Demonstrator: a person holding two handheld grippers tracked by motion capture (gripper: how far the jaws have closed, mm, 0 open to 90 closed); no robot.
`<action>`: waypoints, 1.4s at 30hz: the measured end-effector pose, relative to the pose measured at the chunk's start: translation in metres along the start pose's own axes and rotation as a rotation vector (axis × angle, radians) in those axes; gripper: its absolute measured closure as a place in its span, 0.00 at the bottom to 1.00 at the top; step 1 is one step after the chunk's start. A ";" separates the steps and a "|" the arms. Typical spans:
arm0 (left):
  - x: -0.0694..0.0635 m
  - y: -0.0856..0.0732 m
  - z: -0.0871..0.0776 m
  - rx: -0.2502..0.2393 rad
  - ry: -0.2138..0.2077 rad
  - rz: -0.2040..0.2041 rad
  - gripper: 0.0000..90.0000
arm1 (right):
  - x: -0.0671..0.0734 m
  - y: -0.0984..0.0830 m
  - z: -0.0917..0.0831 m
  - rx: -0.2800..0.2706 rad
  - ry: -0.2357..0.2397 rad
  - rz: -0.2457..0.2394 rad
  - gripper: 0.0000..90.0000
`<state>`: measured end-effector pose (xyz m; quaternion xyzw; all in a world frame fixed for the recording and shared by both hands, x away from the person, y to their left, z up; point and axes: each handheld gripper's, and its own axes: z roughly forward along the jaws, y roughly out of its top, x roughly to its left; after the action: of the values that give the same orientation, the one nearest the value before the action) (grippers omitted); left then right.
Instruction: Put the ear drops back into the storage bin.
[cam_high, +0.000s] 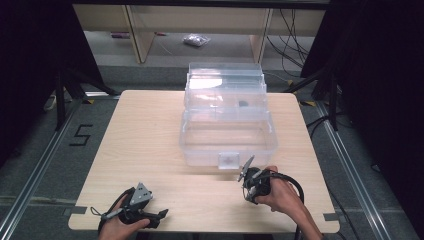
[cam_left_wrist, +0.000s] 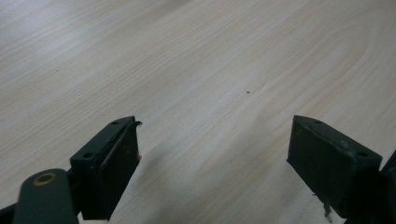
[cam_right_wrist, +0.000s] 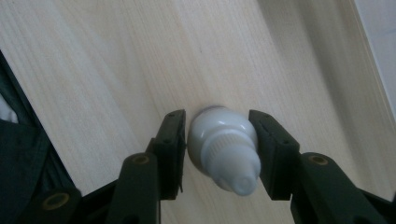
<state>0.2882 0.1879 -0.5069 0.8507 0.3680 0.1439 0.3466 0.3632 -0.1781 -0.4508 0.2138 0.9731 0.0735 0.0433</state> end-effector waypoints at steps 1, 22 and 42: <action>0.001 0.000 -0.001 0.012 -0.003 0.013 0.18 | 0.000 0.000 0.000 0.000 0.000 0.000 0.66; 0.003 0.000 -0.002 0.033 -0.003 0.036 0.18 | -0.005 0.013 -0.045 0.005 -0.022 -0.009 0.67; 0.002 0.000 -0.001 0.018 -0.003 0.013 0.18 | -0.031 0.012 -0.082 -0.023 0.028 0.009 0.67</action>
<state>0.2894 0.1896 -0.5064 0.8564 0.3632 0.1417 0.3384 0.3865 -0.1903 -0.3660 0.2167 0.9717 0.0881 0.0318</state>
